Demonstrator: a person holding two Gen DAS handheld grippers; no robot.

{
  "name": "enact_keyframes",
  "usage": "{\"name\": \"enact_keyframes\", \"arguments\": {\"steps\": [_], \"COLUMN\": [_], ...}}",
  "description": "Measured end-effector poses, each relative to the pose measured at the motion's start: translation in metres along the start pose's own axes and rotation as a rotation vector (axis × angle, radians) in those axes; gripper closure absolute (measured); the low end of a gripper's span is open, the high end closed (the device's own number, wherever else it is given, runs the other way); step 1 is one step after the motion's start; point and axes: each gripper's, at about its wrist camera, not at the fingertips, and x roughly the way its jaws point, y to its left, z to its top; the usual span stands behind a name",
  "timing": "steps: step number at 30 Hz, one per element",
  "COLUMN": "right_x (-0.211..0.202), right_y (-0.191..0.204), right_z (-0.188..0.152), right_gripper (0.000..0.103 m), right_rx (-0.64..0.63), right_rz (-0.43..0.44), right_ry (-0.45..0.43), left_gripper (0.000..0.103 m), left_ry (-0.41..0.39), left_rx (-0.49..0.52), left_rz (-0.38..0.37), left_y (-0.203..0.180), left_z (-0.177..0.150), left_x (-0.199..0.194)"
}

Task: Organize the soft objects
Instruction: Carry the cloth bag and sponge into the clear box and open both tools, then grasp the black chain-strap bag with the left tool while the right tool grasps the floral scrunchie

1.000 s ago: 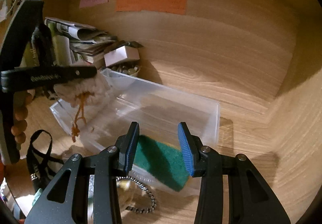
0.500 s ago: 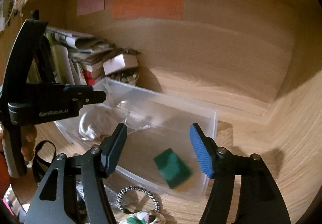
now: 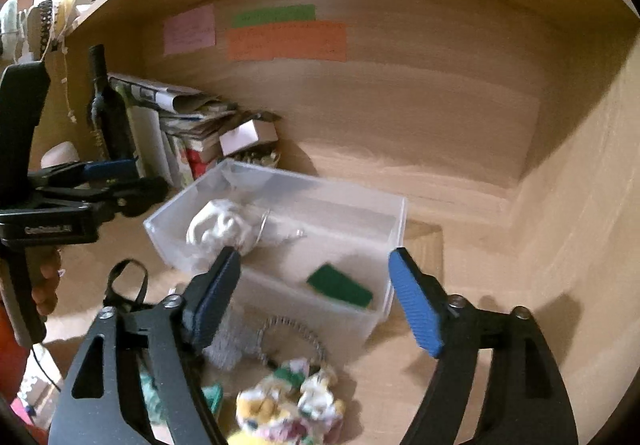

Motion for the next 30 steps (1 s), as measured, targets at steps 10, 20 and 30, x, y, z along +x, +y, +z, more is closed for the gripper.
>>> {"name": "enact_keyframes", "arguments": {"steps": [10, 20, 30], "right_x": [0.001, 0.033, 0.036], "right_y": [0.001, -0.010, -0.017], "right_z": [-0.048, -0.079, -0.087], "right_gripper": [0.021, 0.021, 0.053], "right_rx": [0.033, 0.081, 0.108], "right_rz": [-0.010, 0.010, 0.068], "right_ry": [0.086, 0.227, 0.275], "left_gripper": [0.006, 0.006, 0.036], "left_ry": [0.142, 0.238, 0.251], "left_rx": [-0.042, -0.036, -0.021], "left_rz": [-0.005, 0.011, -0.021], "left_y": [0.015, 0.015, 0.011], "left_z": [-0.063, -0.099, -0.105], "left_x": [-0.001, 0.015, 0.020]}}
